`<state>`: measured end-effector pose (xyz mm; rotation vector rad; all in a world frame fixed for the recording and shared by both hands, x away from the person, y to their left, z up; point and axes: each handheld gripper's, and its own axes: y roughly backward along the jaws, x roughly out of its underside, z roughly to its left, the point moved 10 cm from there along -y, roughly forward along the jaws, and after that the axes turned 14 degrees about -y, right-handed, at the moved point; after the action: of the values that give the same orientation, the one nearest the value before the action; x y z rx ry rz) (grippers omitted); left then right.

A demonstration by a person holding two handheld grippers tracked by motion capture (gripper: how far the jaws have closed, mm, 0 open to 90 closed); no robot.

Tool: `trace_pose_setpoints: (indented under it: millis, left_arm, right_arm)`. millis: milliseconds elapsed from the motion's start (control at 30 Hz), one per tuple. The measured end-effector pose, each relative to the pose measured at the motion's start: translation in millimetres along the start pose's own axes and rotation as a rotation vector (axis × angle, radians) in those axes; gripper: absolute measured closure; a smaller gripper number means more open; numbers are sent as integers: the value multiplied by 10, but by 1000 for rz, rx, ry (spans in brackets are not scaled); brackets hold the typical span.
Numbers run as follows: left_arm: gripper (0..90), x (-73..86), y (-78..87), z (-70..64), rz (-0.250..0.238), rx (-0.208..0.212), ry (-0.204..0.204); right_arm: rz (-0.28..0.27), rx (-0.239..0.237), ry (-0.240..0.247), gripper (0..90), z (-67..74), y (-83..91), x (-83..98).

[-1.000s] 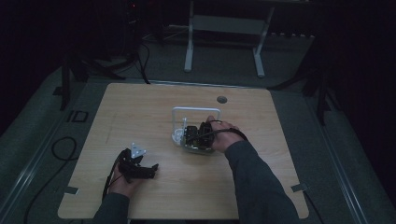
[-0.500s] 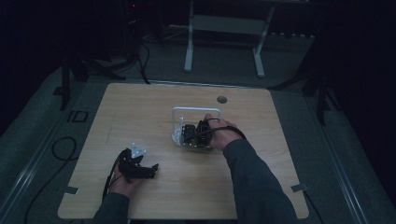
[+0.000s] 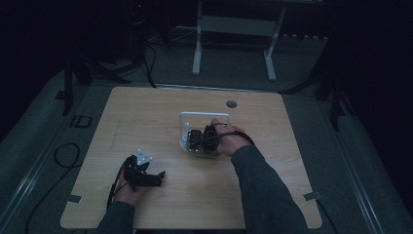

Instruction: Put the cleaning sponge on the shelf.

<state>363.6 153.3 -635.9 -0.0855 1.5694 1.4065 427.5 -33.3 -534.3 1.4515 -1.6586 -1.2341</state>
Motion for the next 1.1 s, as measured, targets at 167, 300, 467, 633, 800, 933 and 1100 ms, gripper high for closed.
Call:
trace_pose_setpoints:
  millis: [167,300,467,633,800,933,1100]
  left_arm:
    - [41,0,0,0,0,0,0]
    - [41,0,0,0,0,0,0]
    - [41,0,0,0,0,0,0]
    - [41,-1,0,0,0,0,0]
    - [41,0,-1,0,0,0,0]
    - [41,0,0,0,0,0,0]
    - [41,0,0,0,0,0,0]
  right_arm:
    - [10,6,3,715,-3,-35,-11]
    - [7,6,10,715,0,-51,-40]
    - [5,11,15,715,-12,-57,-69]
    - [32,32,31,715,-30,-83,-55]
    - [25,42,34,715,-55,-84,-89]
    - [25,49,37,715,-59,-101,-110]
    - [29,59,41,715,-68,-151,-123]
